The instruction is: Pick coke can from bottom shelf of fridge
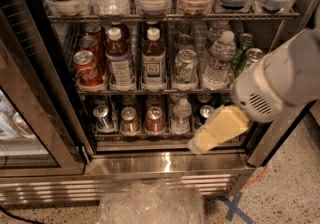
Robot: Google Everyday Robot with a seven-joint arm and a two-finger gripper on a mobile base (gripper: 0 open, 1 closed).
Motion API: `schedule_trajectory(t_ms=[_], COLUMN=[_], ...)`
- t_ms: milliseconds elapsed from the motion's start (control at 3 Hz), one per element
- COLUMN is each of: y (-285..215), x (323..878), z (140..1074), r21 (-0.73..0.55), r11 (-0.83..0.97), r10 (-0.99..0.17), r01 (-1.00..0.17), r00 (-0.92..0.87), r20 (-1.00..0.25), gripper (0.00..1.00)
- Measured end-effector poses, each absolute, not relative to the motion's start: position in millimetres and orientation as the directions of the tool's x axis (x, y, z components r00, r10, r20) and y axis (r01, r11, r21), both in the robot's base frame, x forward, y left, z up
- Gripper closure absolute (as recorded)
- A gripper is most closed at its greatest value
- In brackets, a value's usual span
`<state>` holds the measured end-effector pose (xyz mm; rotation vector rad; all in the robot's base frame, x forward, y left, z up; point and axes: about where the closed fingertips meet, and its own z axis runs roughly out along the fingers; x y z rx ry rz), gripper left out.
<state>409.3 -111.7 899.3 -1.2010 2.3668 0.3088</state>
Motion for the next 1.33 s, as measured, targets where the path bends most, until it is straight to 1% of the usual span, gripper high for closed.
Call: schedule_trajectory(t_ms=[333, 667, 1333], y=[-71, -42, -40], x=[405, 409, 414], z=[868, 845, 847], r21=[0.072, 0.13, 0.117], r11=[0.671, 0.723, 0.729], r10=[-0.585, -0.485, -0.476], r01=[-0.738, -0.678, -0.674], r00=[-0.587, -0.633, -0.623], r20=[-0.559, -0.603, -0.621], gripper=[0.0, 0.0, 0.0])
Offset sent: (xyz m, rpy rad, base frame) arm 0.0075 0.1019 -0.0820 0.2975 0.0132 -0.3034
